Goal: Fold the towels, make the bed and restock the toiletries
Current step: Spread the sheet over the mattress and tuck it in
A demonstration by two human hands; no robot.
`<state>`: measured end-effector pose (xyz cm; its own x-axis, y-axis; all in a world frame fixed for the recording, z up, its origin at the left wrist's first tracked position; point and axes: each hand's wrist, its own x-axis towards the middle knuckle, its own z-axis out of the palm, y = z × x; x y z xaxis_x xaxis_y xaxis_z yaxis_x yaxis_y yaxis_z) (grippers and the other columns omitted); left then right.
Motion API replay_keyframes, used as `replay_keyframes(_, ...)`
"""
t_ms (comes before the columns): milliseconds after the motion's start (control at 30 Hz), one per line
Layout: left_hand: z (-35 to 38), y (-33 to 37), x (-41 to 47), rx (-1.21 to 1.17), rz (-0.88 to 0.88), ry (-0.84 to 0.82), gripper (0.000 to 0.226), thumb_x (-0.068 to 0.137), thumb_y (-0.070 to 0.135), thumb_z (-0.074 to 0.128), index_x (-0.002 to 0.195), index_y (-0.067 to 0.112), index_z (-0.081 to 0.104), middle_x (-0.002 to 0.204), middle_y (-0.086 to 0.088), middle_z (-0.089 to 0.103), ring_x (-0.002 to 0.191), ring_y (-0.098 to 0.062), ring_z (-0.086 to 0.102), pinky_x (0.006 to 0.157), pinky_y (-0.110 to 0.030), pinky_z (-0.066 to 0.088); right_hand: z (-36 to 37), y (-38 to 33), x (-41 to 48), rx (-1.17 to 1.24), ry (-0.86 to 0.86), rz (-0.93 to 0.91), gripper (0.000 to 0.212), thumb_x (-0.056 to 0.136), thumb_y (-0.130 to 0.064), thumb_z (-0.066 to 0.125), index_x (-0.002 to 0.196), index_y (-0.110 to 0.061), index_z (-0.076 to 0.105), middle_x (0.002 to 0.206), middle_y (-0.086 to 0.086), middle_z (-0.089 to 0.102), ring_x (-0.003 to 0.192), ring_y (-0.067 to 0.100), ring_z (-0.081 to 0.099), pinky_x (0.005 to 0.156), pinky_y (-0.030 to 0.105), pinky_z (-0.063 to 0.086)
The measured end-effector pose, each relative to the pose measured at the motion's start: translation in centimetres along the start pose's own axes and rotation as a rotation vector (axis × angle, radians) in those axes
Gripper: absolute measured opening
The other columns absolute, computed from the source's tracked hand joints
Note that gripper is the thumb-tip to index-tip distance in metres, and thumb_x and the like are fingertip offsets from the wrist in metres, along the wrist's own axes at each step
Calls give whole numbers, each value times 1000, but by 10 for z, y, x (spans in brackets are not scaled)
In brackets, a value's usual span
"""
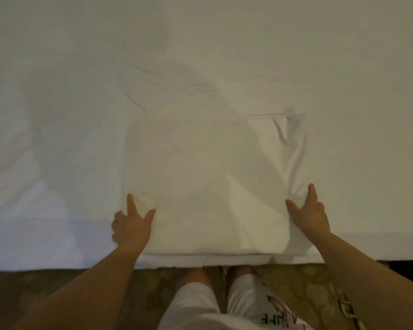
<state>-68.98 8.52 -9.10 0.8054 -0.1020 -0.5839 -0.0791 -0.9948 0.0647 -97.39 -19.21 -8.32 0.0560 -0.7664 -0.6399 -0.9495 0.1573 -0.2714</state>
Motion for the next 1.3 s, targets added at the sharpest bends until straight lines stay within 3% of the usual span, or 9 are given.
replay_keyframes(233,-28,-40,-17,-419,-16,-147,62,90,35,62,137,0,42,135,-19,51,120,-35,50,96,-36,40,-9,38,-46,68,-87,-114,86,89,-33,64,152,-25,5,156,5,24,132,37,39,102,46,37)
replay_keyframes(367,-56,-45,-40,-821,-72,-272,52,90,17,64,136,3,44,132,-17,50,117,-35,48,88,-43,47,-33,37,-80,271,-117,-192,78,87,-22,68,149,-31,21,148,5,37,122,34,49,100,47,44)
replay_keyframes(500,-97,-53,-72,-875,100,-290,49,92,13,59,138,6,42,130,-15,50,105,-29,50,82,-41,49,-62,12,-135,360,-110,-304,57,86,-13,66,138,-26,46,132,0,46,115,27,49,95,46,46)
replay_keyframes(733,-215,-39,-136,-1330,239,-152,52,92,5,54,139,23,43,124,-9,51,89,-19,54,55,-23,49,-156,-22,-224,1105,-62,-163,11,90,-9,54,98,-13,59,87,-1,57,74,11,54,64,25,47)
replay_keyframes(833,-267,-27,-163,-1567,191,-276,19,91,2,55,94,11,72,90,-9,64,78,-15,56,49,-19,53,-193,-42,-244,1437,-30,-188,9,93,-7,51,94,-10,59,92,-2,56,86,9,53,65,18,48)
replay_keyframes(900,-290,-25,-169,-1673,173,-376,22,92,-2,51,76,3,66,91,-12,66,84,-18,58,62,-21,55,-215,-58,-249,1675,-67,-109,7,89,-4,56,91,-7,62,98,0,58,86,11,57,64,18,51)
replay_keyframes(1000,-313,-19,-171,-1682,299,-448,13,94,-1,47,88,1,58,106,-12,60,94,-21,61,90,-31,49,-222,-73,-266,1773,-23,-6,11,88,-1,60,78,-5,57,87,7,57,71,13,60,50,17,52)
replay_keyframes(1167,-318,2,-172,-1466,542,-384,4,88,5,62,92,5,61,91,-6,65,86,-14,66,83,-25,56,-210,-93,-274,1586,-92,-320,26,100,5,33,81,-7,45,42,-10,56,41,-1,56,48,9,43)
replay_keyframes(1300,-299,13,-162,-1167,570,-2,13,85,-1,64,87,11,62,82,-6,64,74,-16,62,70,-25,56,-206,-112,-260,1880,-166,-46,9,86,-3,67,93,-4,62,83,2,64,72,11,63,58,23,58)
